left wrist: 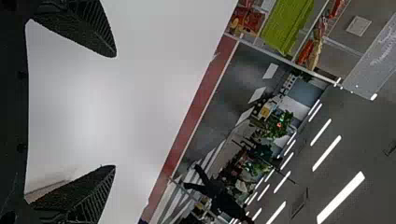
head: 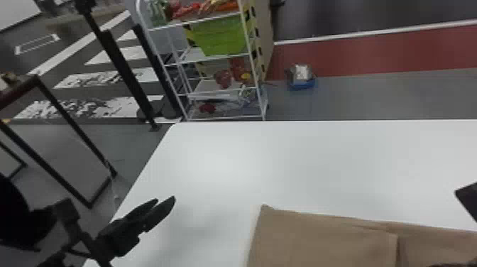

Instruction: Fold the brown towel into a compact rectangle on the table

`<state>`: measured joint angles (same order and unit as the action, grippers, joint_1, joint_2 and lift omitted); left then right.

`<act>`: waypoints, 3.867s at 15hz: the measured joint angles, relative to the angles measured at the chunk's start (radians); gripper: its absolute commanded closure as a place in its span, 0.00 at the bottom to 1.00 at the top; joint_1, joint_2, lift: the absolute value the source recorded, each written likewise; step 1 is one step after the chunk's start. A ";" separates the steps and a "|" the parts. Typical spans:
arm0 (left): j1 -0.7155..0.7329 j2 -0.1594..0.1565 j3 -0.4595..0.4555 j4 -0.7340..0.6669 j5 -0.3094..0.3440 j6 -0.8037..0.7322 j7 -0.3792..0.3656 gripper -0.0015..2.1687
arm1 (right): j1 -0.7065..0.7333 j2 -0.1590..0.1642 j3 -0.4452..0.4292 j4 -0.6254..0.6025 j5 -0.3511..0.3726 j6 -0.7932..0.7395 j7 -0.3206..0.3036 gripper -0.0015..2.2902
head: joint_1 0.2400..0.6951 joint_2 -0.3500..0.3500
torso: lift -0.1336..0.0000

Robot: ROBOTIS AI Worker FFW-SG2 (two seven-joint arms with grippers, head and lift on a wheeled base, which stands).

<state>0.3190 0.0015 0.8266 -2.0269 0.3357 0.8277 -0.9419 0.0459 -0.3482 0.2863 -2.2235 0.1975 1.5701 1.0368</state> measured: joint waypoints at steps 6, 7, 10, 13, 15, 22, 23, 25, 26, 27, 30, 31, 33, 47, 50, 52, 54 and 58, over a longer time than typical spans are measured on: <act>0.000 0.000 0.002 0.007 0.000 0.000 -0.001 0.01 | -0.030 0.002 0.042 0.034 0.012 0.000 0.002 0.25 | 1.00 1.00 | 0.07; 0.000 0.000 0.002 0.007 0.000 0.000 -0.002 0.01 | -0.033 0.005 0.049 0.037 0.013 0.000 0.002 0.25 | 1.00 1.00 | 0.07; 0.000 0.000 0.008 0.007 -0.001 0.000 -0.007 0.01 | -0.042 0.010 0.064 0.040 0.015 0.000 0.002 0.25 | 1.00 1.00 | 0.07; 0.000 0.000 0.010 0.009 -0.001 0.000 -0.011 0.01 | -0.057 0.013 0.075 0.046 0.016 0.000 0.003 0.36 | 1.00 1.00 | 0.07; 0.000 0.000 0.010 0.014 -0.002 0.000 -0.014 0.01 | -0.069 0.014 0.083 0.058 0.016 0.000 0.009 0.36 | 1.00 1.00 | 0.07; 0.000 0.000 0.008 0.021 -0.004 0.000 -0.018 0.01 | -0.095 0.034 0.088 0.095 0.021 0.000 0.008 0.51 | 1.00 1.00 | 0.07; 0.000 0.000 0.008 0.021 -0.004 0.000 -0.018 0.01 | -0.100 0.041 0.088 0.107 0.023 0.000 0.006 0.52 | 1.00 1.00 | 0.07; 0.000 0.000 0.008 0.022 -0.005 0.000 -0.018 0.01 | -0.108 0.051 0.089 0.119 0.025 0.000 0.003 0.62 | 1.00 1.00 | 0.07; 0.000 0.000 0.008 0.023 -0.005 0.000 -0.018 0.01 | -0.111 0.057 0.092 0.124 0.028 0.000 0.000 0.62 | 1.00 1.00 | 0.07; 0.000 0.000 0.009 0.023 -0.005 0.000 -0.019 0.01 | -0.114 0.065 0.093 0.127 0.032 0.000 -0.002 0.62 | 1.00 1.00 | 0.07; 0.000 0.000 0.010 0.024 -0.005 0.000 -0.020 0.01 | -0.113 0.072 0.064 0.109 0.009 0.000 0.000 0.62 | 1.00 1.00 | 0.07; 0.000 0.000 0.010 0.024 -0.005 0.000 -0.020 0.01 | -0.112 0.072 0.050 0.093 -0.001 0.000 0.000 0.62 | 1.00 1.00 | 0.07; 0.000 0.000 0.010 0.027 -0.005 0.000 -0.019 0.01 | -0.111 0.075 0.019 0.072 -0.018 0.000 -0.001 0.61 | 1.00 1.00 | 0.07; 0.001 0.000 0.015 0.038 -0.006 -0.002 -0.028 0.01 | -0.094 0.075 0.062 0.078 0.017 0.000 0.006 0.14 | 1.00 1.00 | 0.07; -0.001 0.000 0.013 0.040 -0.006 -0.003 -0.028 0.02 | -0.105 0.080 0.094 0.114 0.031 0.000 0.006 0.15 | 1.00 1.00 | 0.07; -0.001 0.000 0.017 0.042 -0.006 -0.003 -0.029 0.02 | -0.122 0.082 0.114 0.140 0.035 0.000 0.006 0.27 | 1.00 1.00 | 0.07; -0.002 0.000 0.023 0.044 -0.006 -0.003 -0.031 0.02 | -0.136 0.087 0.122 0.155 0.035 0.000 0.007 0.39 | 1.00 1.00 | 0.07; -0.002 0.000 0.025 0.052 -0.006 -0.003 -0.034 0.02 | -0.138 0.090 0.099 0.151 0.020 0.000 0.009 0.58 | 1.00 1.00 | 0.07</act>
<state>0.3172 0.0015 0.8516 -1.9744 0.3298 0.8246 -0.9757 -0.0925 -0.2583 0.3852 -2.0722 0.2173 1.5701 1.0462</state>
